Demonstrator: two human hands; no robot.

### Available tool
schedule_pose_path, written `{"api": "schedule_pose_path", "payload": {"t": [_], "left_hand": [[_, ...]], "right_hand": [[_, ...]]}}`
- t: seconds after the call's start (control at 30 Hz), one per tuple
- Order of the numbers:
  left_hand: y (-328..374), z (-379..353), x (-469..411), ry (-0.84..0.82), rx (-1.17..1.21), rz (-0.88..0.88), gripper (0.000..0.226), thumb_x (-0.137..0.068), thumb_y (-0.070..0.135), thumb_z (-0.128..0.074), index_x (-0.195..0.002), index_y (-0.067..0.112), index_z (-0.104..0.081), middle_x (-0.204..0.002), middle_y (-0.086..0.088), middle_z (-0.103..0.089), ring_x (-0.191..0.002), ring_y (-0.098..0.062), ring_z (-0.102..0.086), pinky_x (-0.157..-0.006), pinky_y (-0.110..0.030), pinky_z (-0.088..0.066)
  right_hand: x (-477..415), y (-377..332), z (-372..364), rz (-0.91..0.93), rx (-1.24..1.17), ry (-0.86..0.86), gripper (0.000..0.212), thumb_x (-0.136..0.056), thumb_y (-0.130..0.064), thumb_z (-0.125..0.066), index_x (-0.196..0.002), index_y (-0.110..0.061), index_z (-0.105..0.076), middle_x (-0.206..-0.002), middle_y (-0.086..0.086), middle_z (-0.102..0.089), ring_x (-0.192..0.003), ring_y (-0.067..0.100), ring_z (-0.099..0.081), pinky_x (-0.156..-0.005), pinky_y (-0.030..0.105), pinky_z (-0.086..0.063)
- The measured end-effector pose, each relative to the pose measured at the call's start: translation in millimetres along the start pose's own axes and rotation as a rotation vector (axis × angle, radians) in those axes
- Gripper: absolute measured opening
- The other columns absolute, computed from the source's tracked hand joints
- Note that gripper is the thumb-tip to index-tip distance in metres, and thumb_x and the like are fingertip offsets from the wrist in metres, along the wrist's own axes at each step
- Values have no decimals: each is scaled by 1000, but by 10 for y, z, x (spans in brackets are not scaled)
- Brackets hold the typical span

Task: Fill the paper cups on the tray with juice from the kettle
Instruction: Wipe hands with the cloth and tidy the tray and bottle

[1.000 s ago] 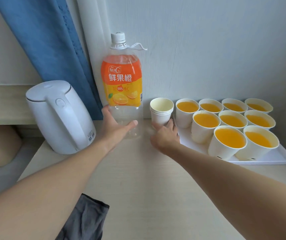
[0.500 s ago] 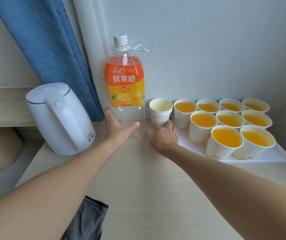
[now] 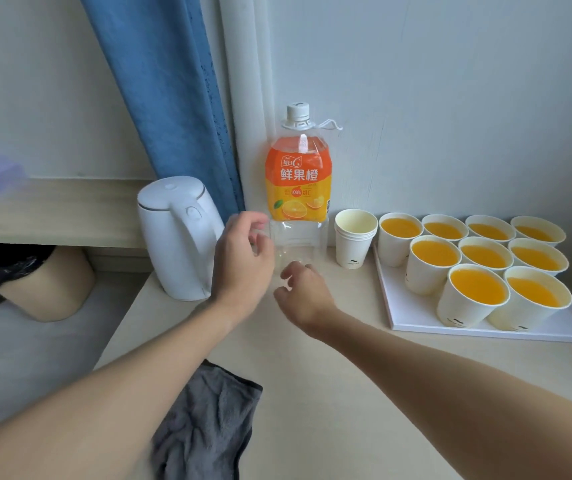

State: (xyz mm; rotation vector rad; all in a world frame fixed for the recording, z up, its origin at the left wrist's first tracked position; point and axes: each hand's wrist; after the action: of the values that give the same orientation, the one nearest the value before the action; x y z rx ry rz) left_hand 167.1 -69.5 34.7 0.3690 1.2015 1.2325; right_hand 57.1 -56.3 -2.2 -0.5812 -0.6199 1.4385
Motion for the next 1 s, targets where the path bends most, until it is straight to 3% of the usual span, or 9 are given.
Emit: {"api": "schedule_pose_path", "payload": {"t": [0.1,0.2,0.27,0.37,0.53,0.67,0.8,0.9,1.0], "left_hand": [[106,360,-69,301,64,-98,30,-84,3,-48,-109,10,-62,-103,-2,-57,-89,-15,-53,-78,-15,-44],[-67,758,-267,513,122,220,34,-91,5,-46,-123,8,-56,-118,-6,-54,-99,-20,-52,-86,-23,-43],[-246,907,-355,388,186,560,37,-101,17,-42,-136,19,-51,-131,-3,-55,-105,-20,-52,-94,-31,-45],[-338,918,-316,98,362,744,35,-108,29,-33,-139,35,-48,-121,7,-56,-109,-19,-49,-95,-38,-48],[-336,847,-260,-44,393,738,49,-109,40,-30,-158,44,-28,-154,12,-40,-133,-21,-44,-105,-51,-40],[-318,760,-222,-108,396,707,48,-110,41,-29,-158,45,-27,-157,16,-37,-135,-18,-43,-96,-48,-42],[-292,645,-142,-81,370,679,45,-109,37,-32,-154,38,-35,-147,14,-42,-129,-19,-47,-102,-52,-48],[-456,709,-17,-118,84,578,37,-105,20,-41,-141,22,-51,-135,-1,-55,-114,-27,-57,-100,-46,-52],[-753,865,315,-553,-379,515,28,-98,4,-48,-112,18,-66,-115,-6,-63,-101,-26,-58,-89,-31,-49]], "right_hand": [[13,-410,-134,130,-132,-38,52,-87,-31,-65,-134,-16,-49,-126,7,-52,-119,25,-47,-97,35,-43],[-3,-799,-203,165,-250,-83,72,-85,-38,-71,-146,-20,-36,-136,4,-49,-125,24,-44,-101,41,-45],[-36,-966,-243,123,-301,-76,70,-84,-38,-71,-143,-20,-37,-130,5,-52,-116,26,-51,-88,38,-51],[-110,-1047,-317,75,-291,-20,51,-85,-34,-70,-128,-17,-48,-113,3,-61,-102,25,-58,-83,39,-53],[-201,-1024,-227,35,-312,14,22,-85,-22,-65,-104,-11,-58,-97,6,-64,-90,27,-61,-72,36,-51],[-196,-923,-106,33,-245,41,21,-84,-19,-59,-102,-10,-56,-96,10,-63,-88,33,-61,-72,41,-52],[-177,-859,-32,17,-162,35,27,-87,-22,-59,-109,-8,-54,-108,14,-62,-102,36,-60,-81,43,-52],[113,-796,-109,22,21,144,39,-92,-25,-54,-125,-7,-45,-125,13,-48,-116,33,-48,-97,44,-42],[709,-566,-418,226,103,11,40,-94,-25,-49,-129,-6,-43,-126,14,-45,-114,33,-47,-97,41,-40]]}}
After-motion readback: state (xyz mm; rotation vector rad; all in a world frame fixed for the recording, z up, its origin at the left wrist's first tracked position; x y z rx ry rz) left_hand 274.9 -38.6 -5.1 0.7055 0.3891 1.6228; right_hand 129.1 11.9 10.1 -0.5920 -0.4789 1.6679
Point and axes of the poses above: each hand's wrist, its own x-axis away from the middle knuckle, its own z-axis out of the back of the hand, y = z × x
